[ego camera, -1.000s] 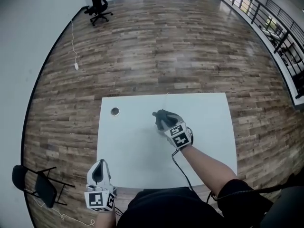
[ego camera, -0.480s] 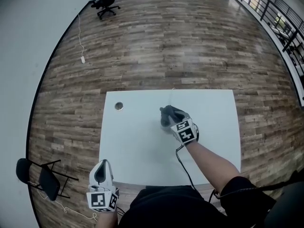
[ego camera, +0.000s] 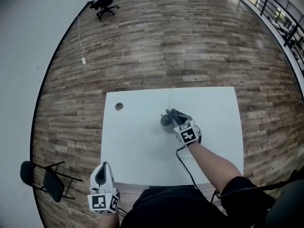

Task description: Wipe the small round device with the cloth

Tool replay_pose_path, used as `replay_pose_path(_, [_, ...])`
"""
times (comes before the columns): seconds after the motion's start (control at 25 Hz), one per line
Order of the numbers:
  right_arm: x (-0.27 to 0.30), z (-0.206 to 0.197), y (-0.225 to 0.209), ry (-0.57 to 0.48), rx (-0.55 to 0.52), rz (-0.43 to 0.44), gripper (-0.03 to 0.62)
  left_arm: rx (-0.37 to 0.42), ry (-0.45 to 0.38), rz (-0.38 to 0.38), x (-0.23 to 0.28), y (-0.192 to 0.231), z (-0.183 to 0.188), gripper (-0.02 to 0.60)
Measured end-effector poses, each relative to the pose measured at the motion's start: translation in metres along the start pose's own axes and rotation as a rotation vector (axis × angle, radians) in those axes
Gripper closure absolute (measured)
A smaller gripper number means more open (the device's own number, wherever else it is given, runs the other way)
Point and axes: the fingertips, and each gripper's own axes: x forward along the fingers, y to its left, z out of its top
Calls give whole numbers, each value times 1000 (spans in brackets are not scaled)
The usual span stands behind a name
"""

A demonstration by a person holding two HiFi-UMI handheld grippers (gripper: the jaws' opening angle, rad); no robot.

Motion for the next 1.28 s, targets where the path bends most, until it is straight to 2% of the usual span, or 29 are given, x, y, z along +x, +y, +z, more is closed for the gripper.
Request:
replay_pose_path(0.24, [4,-13,14,18,-31,22,505,18,13,-12,0,-1,4,575])
replay_pose_path(0.44, [5,-43,30,111,-9,82,505,15,-2,-26,6,-4,4,575])
replay_pose_path(0.56, [-4,-48,27,114,20,75,505,-3,-31,-45,13,-7,7,575])
replay_pose_path(0.68, [-19,-25,12,32,27,24,505,-14,-51,-59,19,-7,9,575])
replay_pose_path(0.8, [-35,14,5,-78,-27,-10,505,-23,-69,-62,22,-6,9,575])
replay_pose_path(0.92, [-39,44,8,-138,-84,-21,505,-29,-90,-67,22,-7,11,575])
replay_pose_path(1.16, [-19,49,26,-104,-112,2,505,-30,-87,-39,11,5,12,575])
replay_pose_path(1.28, [-16,49,39,-98,-139,3,505,-70,-81,1,-3,21,2,575])
